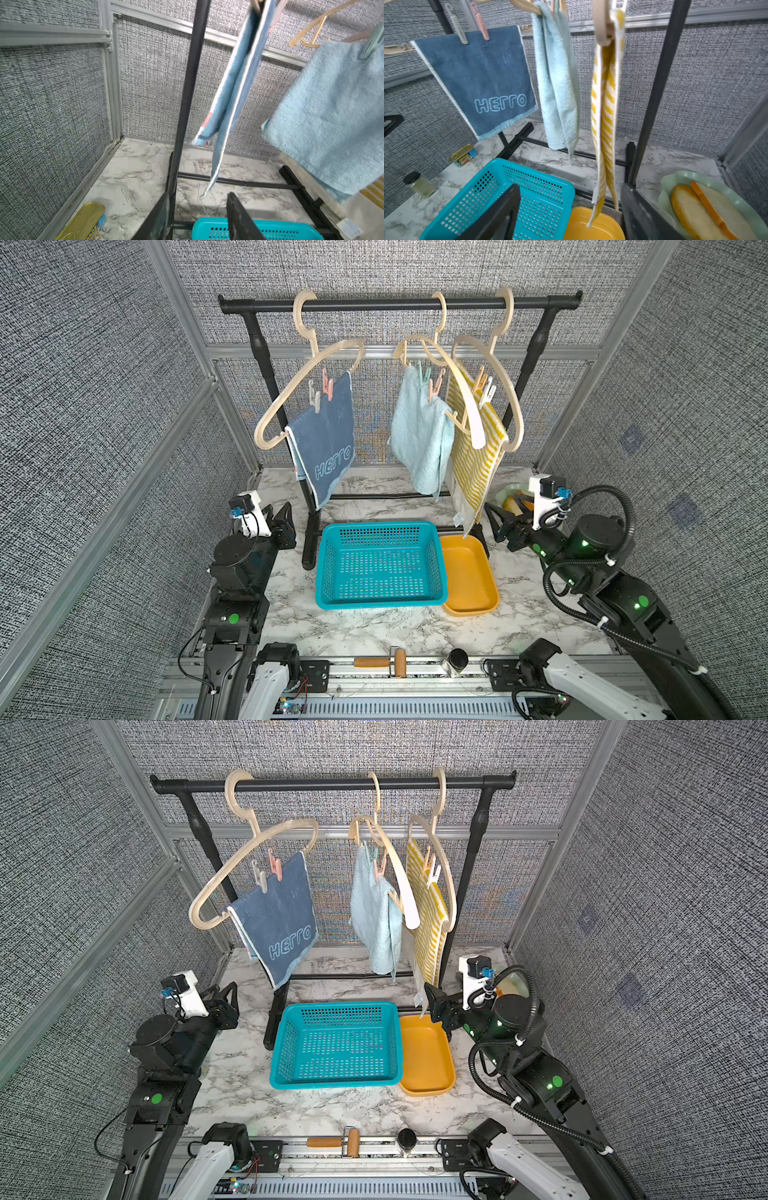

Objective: Remove the clothespins securing towels to the hanger
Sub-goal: Pick up the hanger from the clothesline.

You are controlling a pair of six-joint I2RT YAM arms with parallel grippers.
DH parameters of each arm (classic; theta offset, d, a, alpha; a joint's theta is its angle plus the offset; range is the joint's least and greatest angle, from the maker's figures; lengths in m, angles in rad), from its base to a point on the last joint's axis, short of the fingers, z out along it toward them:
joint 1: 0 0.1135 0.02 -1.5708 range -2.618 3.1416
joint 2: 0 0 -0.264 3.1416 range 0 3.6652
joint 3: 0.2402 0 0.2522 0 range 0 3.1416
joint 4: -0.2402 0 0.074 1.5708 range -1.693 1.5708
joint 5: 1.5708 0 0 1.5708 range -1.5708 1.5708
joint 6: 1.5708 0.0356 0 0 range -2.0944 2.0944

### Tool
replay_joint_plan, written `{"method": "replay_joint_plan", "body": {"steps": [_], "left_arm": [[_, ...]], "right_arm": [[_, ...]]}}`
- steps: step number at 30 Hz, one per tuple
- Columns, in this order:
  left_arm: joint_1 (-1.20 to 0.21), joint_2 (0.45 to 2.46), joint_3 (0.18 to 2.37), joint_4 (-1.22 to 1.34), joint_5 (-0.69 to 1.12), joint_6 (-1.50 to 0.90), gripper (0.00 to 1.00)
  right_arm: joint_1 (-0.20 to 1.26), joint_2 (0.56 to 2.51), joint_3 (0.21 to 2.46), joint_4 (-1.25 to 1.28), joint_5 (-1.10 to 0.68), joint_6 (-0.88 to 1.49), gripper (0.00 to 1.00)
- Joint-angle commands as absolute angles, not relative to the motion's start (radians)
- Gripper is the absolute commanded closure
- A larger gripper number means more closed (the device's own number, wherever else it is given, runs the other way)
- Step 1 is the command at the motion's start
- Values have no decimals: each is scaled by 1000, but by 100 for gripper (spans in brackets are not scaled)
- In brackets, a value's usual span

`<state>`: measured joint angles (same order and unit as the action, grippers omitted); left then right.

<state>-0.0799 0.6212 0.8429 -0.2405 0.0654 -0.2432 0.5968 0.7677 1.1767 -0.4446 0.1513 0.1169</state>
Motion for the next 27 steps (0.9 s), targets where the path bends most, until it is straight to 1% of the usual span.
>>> {"method": "replay_joint_plan", "body": {"steps": [1,8,12,16,19,22,24,27], "left_arm": [[-83,644,911,-355,160,-180,54],[-85,717,1107,-504,188,-55,54],[-87,797,1217,-582,249,-19,55],[-88,837,1292,-627,314,28,54],[-100,860,1351,-675,317,62,54],[-110,888,1392,-679,356,43,54],[-113,926,1430,-683,387,23,54],[-125,969,1468,-646,399,-4,55]], "right_arm": [[642,786,1230,-513,138,91,23],[774,902,1406,-566,190,31,24],[826,965,1506,-575,195,11,24],[826,1036,1680,-656,198,42,24],[827,1075,1793,-703,200,54,24],[827,1113,1894,-741,220,51,24],[825,1165,1983,-782,245,37,24],[821,1261,2130,-835,236,26,24]]}}
